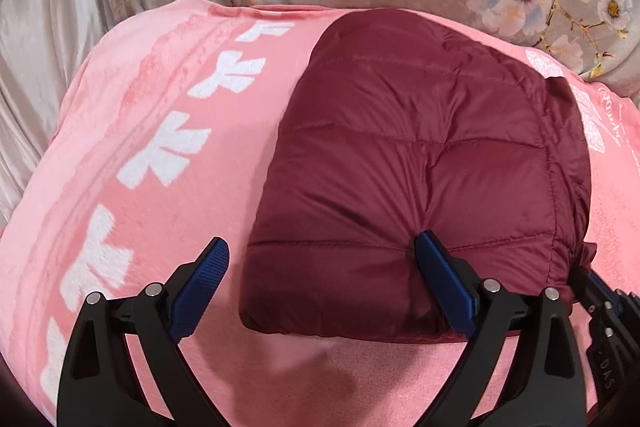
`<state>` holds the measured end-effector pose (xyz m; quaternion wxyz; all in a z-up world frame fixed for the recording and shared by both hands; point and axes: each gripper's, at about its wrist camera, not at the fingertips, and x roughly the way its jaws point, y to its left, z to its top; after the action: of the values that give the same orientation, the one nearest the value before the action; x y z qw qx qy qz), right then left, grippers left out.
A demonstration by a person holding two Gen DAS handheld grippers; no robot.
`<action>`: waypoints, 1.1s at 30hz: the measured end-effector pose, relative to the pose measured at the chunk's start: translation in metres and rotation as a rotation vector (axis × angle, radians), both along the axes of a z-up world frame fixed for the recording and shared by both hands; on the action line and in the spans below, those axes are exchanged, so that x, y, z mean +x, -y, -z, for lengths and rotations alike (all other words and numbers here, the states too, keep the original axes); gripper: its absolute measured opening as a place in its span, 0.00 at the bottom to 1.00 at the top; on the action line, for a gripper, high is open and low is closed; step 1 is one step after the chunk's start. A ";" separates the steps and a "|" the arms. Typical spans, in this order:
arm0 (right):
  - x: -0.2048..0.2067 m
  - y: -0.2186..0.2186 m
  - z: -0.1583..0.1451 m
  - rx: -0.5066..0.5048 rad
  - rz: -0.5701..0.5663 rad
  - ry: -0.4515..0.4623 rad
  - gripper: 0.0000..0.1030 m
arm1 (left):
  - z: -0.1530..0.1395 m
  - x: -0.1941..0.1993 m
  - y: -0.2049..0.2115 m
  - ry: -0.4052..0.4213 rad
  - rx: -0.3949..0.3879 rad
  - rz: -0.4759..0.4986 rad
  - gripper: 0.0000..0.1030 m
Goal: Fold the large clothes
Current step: 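Lower the folded jacket onto the blanket and open both grippers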
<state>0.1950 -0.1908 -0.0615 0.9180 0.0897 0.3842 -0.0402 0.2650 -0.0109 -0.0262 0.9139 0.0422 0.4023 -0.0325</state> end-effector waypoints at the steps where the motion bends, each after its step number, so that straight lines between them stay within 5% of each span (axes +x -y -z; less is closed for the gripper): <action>1: 0.001 -0.002 0.004 -0.012 0.001 -0.003 0.05 | 0.003 0.000 0.001 -0.001 -0.002 -0.002 0.90; 18: 0.004 -0.009 0.009 -0.051 -0.011 -0.028 0.07 | 0.024 -0.002 0.007 0.048 0.010 -0.009 0.91; 26: 0.000 0.002 0.005 0.019 0.000 0.008 0.09 | 0.019 -0.011 0.008 0.111 0.021 -0.022 0.91; 28: -0.015 0.004 -0.002 0.002 0.055 0.052 0.24 | 0.015 -0.019 0.000 0.126 -0.007 -0.032 0.94; 30: -0.037 0.005 -0.008 -0.006 0.106 0.109 0.76 | 0.011 -0.037 -0.008 0.144 -0.022 -0.048 0.95; 33: -0.065 -0.003 -0.007 0.000 0.090 0.115 0.78 | 0.012 -0.067 -0.013 0.138 -0.022 -0.031 0.95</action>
<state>0.1301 -0.1876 -0.0540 0.9358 0.1092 0.3265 -0.0762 0.1977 0.0024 -0.0378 0.9403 0.0280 0.3387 -0.0196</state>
